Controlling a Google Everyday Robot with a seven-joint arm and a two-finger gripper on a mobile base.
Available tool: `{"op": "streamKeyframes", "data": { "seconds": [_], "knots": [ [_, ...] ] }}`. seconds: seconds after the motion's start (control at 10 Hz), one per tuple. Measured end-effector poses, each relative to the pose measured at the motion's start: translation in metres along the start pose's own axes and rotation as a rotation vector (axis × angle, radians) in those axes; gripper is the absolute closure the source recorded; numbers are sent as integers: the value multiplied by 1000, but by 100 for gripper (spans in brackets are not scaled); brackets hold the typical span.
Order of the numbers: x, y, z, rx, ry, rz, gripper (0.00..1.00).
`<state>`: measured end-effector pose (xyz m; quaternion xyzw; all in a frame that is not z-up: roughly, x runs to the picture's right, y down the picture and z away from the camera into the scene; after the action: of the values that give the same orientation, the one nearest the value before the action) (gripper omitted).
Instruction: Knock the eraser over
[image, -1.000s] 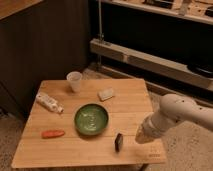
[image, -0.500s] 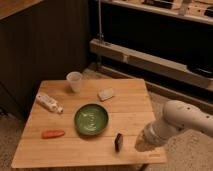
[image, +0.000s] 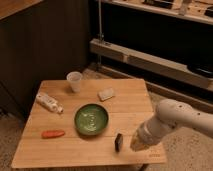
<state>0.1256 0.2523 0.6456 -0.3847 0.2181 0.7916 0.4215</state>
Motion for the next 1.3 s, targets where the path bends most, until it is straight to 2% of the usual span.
{"op": "streamKeyframes", "data": {
  "seconds": [0.3, 0.7, 1.0, 1.3],
  "knots": [
    [0, -2, 1, 10, 8, -4, 94],
    [1, 20, 10, 30, 20, -29, 94],
    [-1, 17, 14, 40, 29, -32, 94],
    [-4, 28, 19, 45, 31, -43, 94]
  ]
}}
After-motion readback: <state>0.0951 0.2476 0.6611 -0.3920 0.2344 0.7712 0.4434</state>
